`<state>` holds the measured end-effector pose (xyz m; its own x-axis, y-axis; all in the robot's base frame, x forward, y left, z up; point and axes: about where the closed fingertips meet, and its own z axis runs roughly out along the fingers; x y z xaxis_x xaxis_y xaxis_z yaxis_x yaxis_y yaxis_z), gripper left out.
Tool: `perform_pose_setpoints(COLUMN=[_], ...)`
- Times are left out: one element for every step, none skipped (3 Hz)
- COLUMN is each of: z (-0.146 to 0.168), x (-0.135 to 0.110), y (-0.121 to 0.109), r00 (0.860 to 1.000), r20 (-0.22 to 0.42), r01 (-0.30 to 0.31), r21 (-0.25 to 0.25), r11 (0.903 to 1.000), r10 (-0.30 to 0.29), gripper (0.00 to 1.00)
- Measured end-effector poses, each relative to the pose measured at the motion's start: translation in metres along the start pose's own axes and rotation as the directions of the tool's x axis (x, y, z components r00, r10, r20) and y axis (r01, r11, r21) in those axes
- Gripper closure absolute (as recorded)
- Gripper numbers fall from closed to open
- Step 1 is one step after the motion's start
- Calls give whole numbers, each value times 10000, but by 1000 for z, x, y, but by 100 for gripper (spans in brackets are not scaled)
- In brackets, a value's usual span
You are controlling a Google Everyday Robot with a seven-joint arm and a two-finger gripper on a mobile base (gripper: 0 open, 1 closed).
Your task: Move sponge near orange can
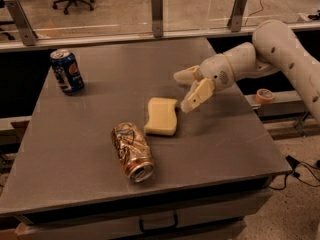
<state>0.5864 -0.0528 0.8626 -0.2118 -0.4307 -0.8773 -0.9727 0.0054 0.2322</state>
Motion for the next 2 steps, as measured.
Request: perform_pose_setpoints(z=[-63,-154], x=[4,3], y=[-22,-51], r00=[9978,9819], r20=[-181,-752], r01=[667,1876], r21=[2357,5142], r11=[9695,8369], r10=[-643,-1738], gripper=[0,0])
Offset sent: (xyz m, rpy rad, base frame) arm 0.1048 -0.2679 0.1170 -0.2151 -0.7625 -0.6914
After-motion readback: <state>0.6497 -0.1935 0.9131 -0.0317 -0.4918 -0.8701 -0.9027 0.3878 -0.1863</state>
